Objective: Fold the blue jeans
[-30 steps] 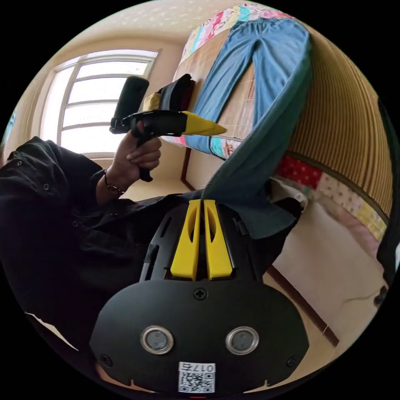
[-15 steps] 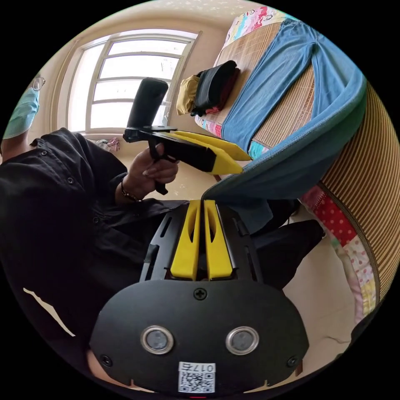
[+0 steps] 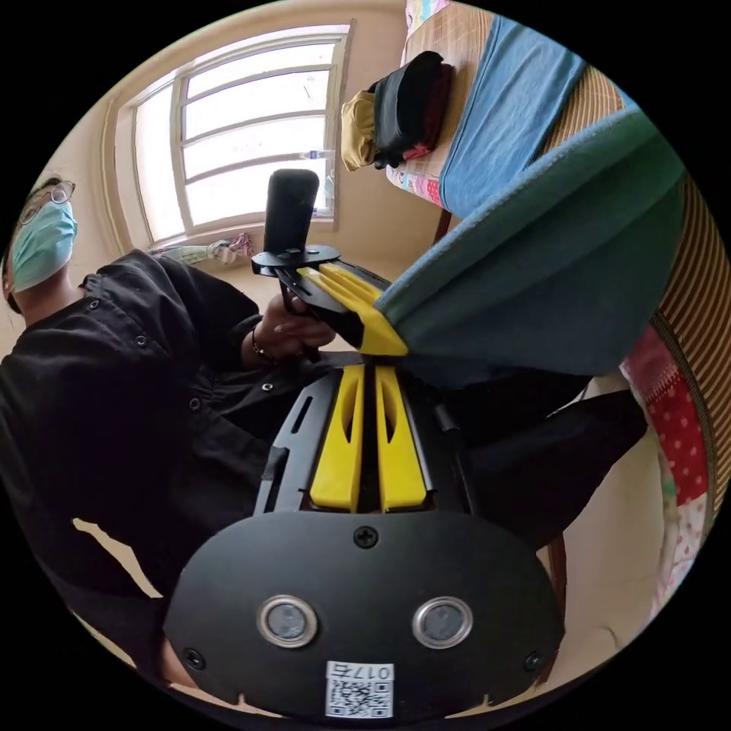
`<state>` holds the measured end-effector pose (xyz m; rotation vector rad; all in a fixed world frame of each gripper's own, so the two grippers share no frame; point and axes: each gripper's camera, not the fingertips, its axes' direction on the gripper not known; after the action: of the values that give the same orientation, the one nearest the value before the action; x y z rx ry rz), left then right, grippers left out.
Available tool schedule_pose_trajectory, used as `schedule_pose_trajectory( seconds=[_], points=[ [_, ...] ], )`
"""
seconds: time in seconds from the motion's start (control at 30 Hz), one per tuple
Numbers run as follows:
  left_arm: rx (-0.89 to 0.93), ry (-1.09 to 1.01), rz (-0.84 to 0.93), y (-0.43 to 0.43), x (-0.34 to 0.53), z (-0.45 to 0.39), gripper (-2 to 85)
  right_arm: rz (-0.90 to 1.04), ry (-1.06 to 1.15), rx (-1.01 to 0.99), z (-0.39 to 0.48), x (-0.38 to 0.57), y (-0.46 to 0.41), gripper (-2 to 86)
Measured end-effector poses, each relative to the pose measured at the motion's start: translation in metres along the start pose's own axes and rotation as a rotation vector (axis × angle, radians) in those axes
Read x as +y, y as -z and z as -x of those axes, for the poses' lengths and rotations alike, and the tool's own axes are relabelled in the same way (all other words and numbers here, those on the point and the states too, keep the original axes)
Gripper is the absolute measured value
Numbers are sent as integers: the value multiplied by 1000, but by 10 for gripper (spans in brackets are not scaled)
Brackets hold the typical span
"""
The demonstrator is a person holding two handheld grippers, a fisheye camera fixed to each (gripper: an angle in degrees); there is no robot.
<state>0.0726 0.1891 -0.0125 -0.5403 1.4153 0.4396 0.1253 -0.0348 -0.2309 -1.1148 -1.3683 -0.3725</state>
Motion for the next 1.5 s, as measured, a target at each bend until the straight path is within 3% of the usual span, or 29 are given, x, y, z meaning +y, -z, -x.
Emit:
schedule_pose_trajectory(
  seconds=[0.1,0.13,0.2,0.27,0.37,0.43,0.57,0.7,0.8,0.9,0.97,1.07,1.23,1.5],
  points=[
    [-30,-7,-39,13,5,-7,-8,14,-43,82,-18,-14,57,24],
    [-40,-16,-57,17,7,-12,-8,-62,-77,172,-24,-25,100,28],
    [-18,-21,-67,22,9,-17,-9,-311,-102,280,-28,-41,176,35],
    [2,-26,-70,25,11,-24,-9,-677,-164,321,-41,-64,271,48],
    [-39,-42,-78,30,12,-38,-9,-953,-311,486,-63,-103,343,71],
    [-47,-37,-62,34,9,-45,-9,-1020,-467,593,-83,-129,368,85],
    [-21,-10,-102,49,12,-58,-9,-1103,-563,507,-131,-171,389,102],
    [-9,-1,-97,67,20,-74,-9,-1112,-583,494,-152,-201,382,80],
    [24,32,-107,94,32,-73,-9,-1116,-560,632,-133,-229,371,34],
    [56,90,-173,140,55,-66,-9,-1019,-486,997,-80,-276,346,22],
    [78,131,-225,165,71,-60,-9,-843,-236,1218,-36,-330,307,18],
    [69,187,-253,203,90,-51,-9,-728,-28,1411,7,-392,252,18],
    [-34,223,-301,275,93,-9,-9,-691,-62,1418,17,-492,202,17],
    [-98,329,-289,360,65,116,-9,-667,-228,1284,-59,-605,159,15]
  ],
)
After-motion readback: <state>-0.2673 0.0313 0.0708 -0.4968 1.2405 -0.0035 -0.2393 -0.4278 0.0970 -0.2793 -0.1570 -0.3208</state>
